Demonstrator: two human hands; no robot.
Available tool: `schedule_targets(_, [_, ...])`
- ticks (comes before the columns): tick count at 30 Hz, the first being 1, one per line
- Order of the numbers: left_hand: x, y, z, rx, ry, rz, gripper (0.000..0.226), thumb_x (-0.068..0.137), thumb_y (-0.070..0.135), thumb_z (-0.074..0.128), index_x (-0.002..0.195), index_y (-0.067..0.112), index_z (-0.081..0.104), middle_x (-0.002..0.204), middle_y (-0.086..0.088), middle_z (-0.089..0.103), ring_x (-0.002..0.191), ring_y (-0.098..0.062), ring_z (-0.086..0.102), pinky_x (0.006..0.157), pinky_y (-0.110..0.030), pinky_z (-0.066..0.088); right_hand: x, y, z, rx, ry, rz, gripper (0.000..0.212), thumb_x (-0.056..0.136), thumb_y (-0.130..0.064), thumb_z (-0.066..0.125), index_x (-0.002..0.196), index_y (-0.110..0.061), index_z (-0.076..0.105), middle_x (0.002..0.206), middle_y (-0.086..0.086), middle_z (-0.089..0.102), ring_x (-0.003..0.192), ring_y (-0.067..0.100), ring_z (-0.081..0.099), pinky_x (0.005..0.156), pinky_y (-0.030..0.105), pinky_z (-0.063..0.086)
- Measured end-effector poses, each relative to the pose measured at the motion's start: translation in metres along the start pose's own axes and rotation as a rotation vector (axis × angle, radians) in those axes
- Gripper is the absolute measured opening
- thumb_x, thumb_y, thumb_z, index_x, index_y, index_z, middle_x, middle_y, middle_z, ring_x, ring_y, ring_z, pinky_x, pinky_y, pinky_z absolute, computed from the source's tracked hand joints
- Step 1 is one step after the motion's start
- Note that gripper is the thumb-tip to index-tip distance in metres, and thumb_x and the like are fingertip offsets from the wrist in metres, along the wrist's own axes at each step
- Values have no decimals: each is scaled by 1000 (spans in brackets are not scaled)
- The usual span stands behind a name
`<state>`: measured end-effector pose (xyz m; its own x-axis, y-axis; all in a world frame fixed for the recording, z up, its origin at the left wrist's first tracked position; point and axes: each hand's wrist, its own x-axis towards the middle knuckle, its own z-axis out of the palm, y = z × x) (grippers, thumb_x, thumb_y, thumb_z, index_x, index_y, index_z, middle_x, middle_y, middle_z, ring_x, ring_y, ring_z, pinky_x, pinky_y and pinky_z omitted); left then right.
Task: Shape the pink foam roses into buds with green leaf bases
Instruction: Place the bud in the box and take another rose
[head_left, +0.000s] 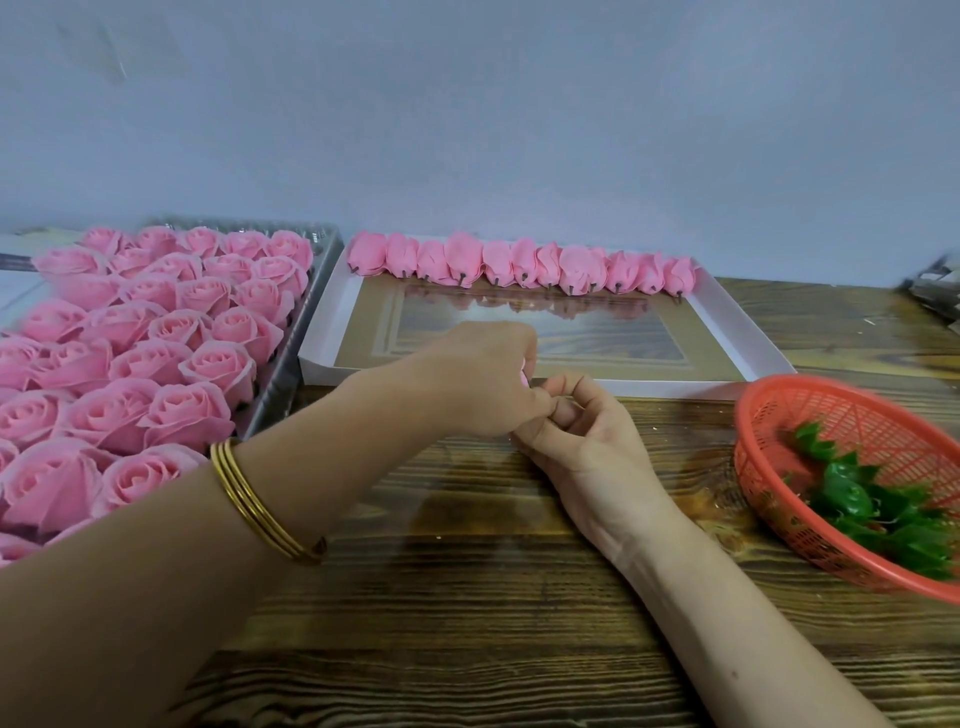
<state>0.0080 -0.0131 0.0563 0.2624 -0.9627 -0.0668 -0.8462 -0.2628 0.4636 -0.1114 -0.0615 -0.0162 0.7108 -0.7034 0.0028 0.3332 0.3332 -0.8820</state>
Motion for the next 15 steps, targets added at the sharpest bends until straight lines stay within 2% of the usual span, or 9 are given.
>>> schedule_targets(6, [11, -8, -6, 44, -13, 21, 23, 90, 28, 61, 76, 27, 43, 76, 15, 43, 67, 1, 39, 56, -17, 29, 1, -1, -1, -9, 19, 10, 50, 57, -3, 75, 103, -5, 56, 76, 4, 69, 75, 13, 66, 70, 23, 53])
schedule_targets(9, [18, -19, -23, 56, 50, -7, 13, 91, 30, 61, 85, 24, 51, 77, 14, 47, 67, 1, 43, 62, -23, 36, 0, -2, -1, -51, 44, 36, 54, 54, -9, 78, 105, -8, 58, 84, 7, 71, 77, 14, 67, 69, 24, 53])
schedule_targets(12, [28, -35, -49, -2, 153, -51, 8, 92, 25, 61, 90, 21, 54, 79, 11, 53, 66, -6, 52, 59, -22, 40, 0, -3, -2, -66, 43, 61, 55, 56, -7, 79, 107, -9, 59, 88, 9, 71, 80, 16, 67, 70, 25, 53])
schedule_targets(15, [43, -54, -77, 56, 275, -105, 5, 92, 22, 59, 91, 19, 55, 74, 6, 56, 68, -19, 59, 59, -26, 39, 0, -3, -2, -79, 41, 79, 56, 59, 1, 83, 108, -8, 59, 88, 9, 71, 81, 17, 66, 71, 25, 53])
